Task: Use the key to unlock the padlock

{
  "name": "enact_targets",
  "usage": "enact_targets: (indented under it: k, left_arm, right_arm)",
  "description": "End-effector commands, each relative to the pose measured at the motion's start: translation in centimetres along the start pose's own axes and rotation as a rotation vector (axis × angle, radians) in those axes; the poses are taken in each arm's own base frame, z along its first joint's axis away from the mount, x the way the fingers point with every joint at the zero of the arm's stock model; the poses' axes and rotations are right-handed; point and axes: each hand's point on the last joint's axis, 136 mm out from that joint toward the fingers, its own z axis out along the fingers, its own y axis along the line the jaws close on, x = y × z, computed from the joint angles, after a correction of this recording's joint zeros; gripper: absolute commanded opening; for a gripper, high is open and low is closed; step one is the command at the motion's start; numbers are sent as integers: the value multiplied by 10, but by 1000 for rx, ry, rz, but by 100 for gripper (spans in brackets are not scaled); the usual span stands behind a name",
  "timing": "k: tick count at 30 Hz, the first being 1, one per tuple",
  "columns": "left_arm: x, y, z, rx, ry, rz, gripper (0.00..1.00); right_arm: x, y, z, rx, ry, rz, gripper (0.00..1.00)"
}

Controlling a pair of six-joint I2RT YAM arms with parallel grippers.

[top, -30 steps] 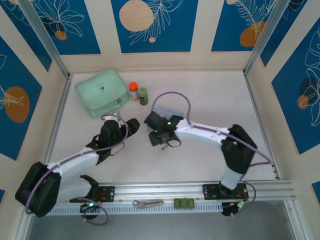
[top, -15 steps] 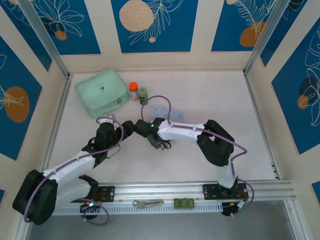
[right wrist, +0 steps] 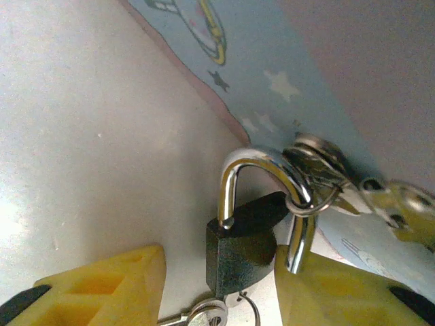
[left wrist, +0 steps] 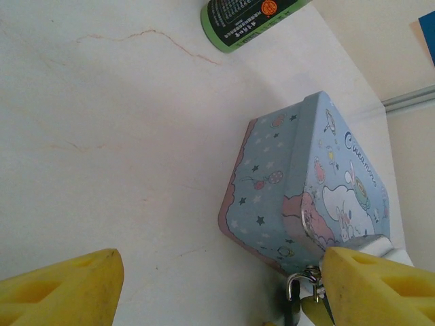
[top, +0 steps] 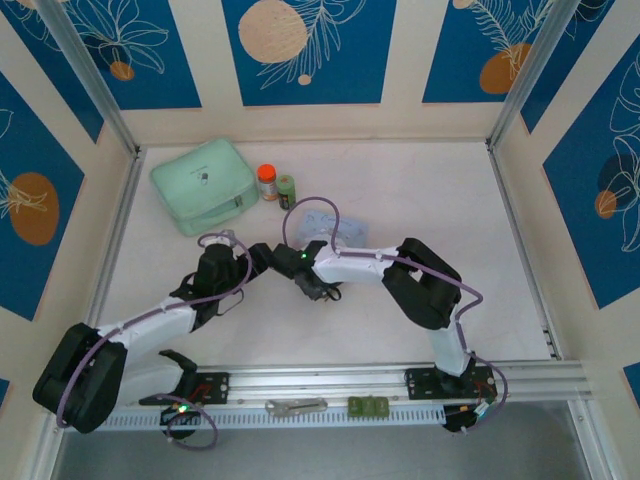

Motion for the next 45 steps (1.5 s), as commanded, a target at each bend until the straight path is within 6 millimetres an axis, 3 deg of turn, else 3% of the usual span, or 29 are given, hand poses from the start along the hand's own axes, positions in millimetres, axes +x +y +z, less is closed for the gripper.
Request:
enact_targets:
  k: [1,9,13,21,30,45]
  left_arm:
    - [-11,-11,-2,33,-25,-11,76]
    - [-11,-14,-1,39,-23,-9,76]
    - [-11,-14,-1,40,-22,-9,76]
    - [-12,-15,0,42,-22,-14,76]
    - [-10,-12,-1,45,-28,-26,75]
    - [-8,-8,-9,32,-25,-23,75]
  right_arm:
    - [3,-11,12,57,-6,23,45]
    - [-3,-21,24,114,-21,17,32]
    - [-9,-23,21,108,-49,6,18]
    - [-21,-18,15,52,-141,-107,0]
    - [-36,-11,7,-133,-231,-175,0]
    - [-84,2,-10,-383,-350,-225,0]
